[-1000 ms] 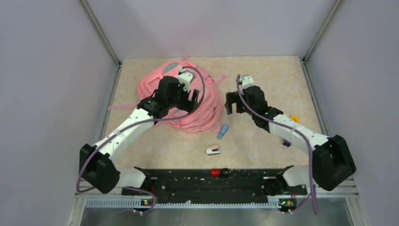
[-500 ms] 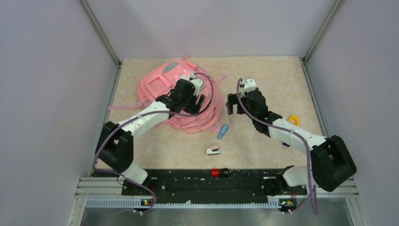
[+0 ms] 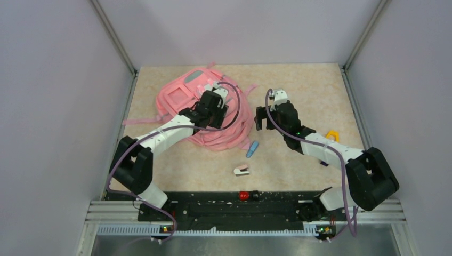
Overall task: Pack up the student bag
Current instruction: Unzip the student bag at the center of the board.
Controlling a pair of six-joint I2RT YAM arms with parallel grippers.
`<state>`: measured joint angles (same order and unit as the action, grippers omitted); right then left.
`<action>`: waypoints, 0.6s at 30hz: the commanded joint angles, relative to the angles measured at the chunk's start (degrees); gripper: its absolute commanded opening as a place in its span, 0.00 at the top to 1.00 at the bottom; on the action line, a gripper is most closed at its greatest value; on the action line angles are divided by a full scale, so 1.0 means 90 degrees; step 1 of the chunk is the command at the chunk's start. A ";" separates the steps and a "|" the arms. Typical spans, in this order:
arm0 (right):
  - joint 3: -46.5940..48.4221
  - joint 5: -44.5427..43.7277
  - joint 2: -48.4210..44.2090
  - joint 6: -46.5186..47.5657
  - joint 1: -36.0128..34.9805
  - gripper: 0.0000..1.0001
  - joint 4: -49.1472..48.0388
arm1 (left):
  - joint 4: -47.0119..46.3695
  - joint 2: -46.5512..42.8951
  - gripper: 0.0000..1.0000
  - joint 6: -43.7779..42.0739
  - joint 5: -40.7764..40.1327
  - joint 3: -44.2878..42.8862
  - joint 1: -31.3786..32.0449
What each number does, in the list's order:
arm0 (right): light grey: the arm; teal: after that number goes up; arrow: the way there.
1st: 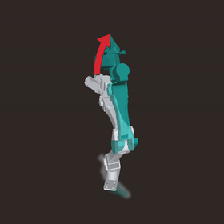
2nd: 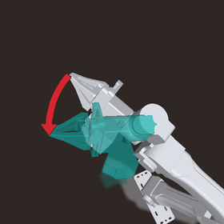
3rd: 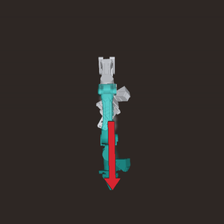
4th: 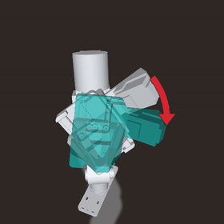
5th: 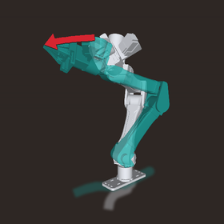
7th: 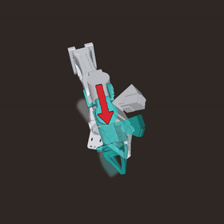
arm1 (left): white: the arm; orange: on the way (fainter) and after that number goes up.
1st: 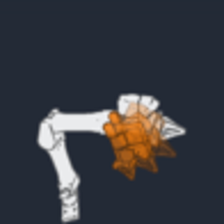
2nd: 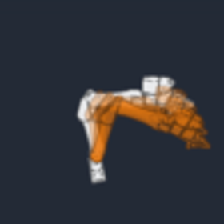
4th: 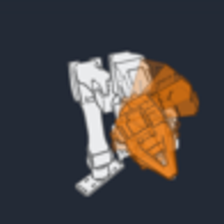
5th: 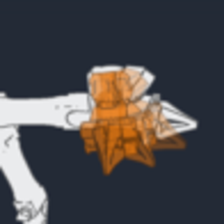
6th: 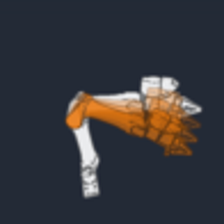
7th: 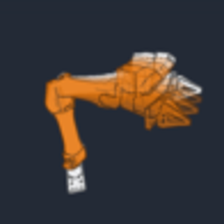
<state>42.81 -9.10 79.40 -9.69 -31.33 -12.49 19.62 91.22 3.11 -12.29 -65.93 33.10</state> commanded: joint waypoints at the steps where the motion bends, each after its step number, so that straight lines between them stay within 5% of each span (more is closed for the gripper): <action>1: 0.0078 0.0060 -0.0072 -0.0076 0.0024 0.06 -0.0242 | -0.0202 -0.0304 0.39 0.0011 -0.0734 0.0074 -0.0083; 18: 0.0117 0.0123 0.0016 -0.0075 0.0024 0.07 -0.0213 | -0.0239 -0.0240 0.42 -0.0014 -0.1001 0.0217 -0.0076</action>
<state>42.81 -8.69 79.40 -9.69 -31.33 -12.49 18.17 87.99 3.11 -16.10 -63.53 33.10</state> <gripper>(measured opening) 0.938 0.606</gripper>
